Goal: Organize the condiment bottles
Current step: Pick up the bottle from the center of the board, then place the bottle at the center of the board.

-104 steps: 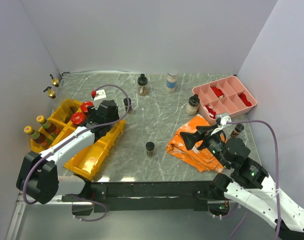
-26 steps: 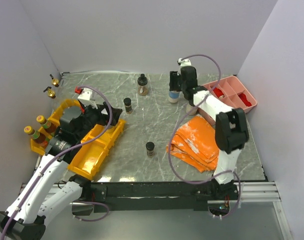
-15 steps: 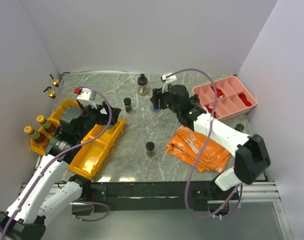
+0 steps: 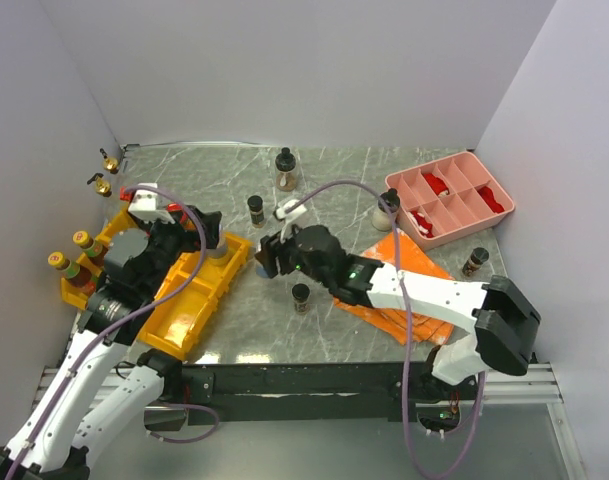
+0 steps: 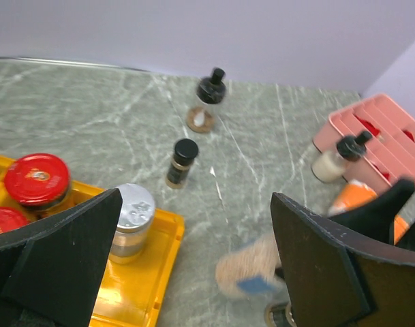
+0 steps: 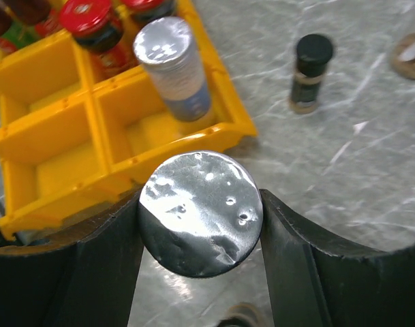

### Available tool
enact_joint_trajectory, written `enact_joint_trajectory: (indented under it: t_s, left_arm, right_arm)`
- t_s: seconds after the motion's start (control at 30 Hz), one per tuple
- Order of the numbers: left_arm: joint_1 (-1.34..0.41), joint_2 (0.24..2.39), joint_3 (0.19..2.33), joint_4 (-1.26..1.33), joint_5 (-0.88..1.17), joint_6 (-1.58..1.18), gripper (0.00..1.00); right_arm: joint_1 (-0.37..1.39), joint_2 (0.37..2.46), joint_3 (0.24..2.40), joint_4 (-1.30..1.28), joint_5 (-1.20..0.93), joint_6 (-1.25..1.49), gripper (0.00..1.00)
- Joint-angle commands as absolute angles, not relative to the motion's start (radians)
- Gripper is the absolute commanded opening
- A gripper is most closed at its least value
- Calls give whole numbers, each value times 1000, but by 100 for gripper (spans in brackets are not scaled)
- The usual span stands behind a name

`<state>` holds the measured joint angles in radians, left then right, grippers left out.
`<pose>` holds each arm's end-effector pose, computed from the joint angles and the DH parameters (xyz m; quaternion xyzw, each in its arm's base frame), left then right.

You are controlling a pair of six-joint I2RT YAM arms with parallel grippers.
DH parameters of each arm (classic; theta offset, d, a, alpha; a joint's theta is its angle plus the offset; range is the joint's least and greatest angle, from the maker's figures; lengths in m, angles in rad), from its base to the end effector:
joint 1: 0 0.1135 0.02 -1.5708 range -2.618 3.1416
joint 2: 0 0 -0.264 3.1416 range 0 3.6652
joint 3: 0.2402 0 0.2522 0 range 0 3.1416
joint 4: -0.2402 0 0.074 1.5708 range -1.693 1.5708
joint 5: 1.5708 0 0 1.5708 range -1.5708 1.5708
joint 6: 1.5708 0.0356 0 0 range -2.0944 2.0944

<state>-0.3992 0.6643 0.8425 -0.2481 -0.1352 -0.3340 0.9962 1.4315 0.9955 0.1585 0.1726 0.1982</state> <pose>0.1415 -0.0545 0.3711 -0.0223 0.7308 -0.1978 0.6529 0.1875 0.2784 0.2960 -0.2610 0.7529 0.2807 0.5351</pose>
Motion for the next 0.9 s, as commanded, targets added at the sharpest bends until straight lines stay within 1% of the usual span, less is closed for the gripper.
enact_joint_trajectory:
  t_s: [0.0,0.07,0.3,0.4,0.43,0.5,0.53,0.6,0.7,0.77,0.8,0.87]
  left_arm:
    - [-394,621,831,-201,-251,-342,96]
    - [-394,611,828,-198,-261,-344,96]
    - [-394,583,816,-190,-299,-344,96]
    - [-394,591,822,-198,-299,-342,96]
    - [-394,597,822,-199,-296,-342,96]
    - [-394,603,824,-206,-293,-342,96]
    - [-394,606,825,-210,-295,-344,96]
    - [-394,607,830,-213,-301,-347,96]
    - [-394,607,833,-219,-301,-347,96]
    - [-394,612,839,-229,-301,-351,96]
    - [-394,618,848,-233,-293,-353,96]
    - [-394,627,859,-261,-281,-356,96]
  right_arm:
    - [1075,1454,1006,270,279,225,51]
    - [1101,1471,999,279,314,232,53]
    - [1186,1563,1003,304,370,259,54]
    - [1212,1609,1023,288,390,268,57]
    - [1219,1627,1032,278,393,268,61]
    - [1226,1638,1048,255,416,276,66]
    - [1229,1641,1060,235,420,279,71]
    - [1236,1637,1063,227,422,275,75]
    - [1243,1602,1065,204,423,272,88]
    - [1243,1563,1068,173,419,272,94]
    - [1243,1546,1069,161,414,270,100]
    - [1243,1494,1063,127,413,270,100]
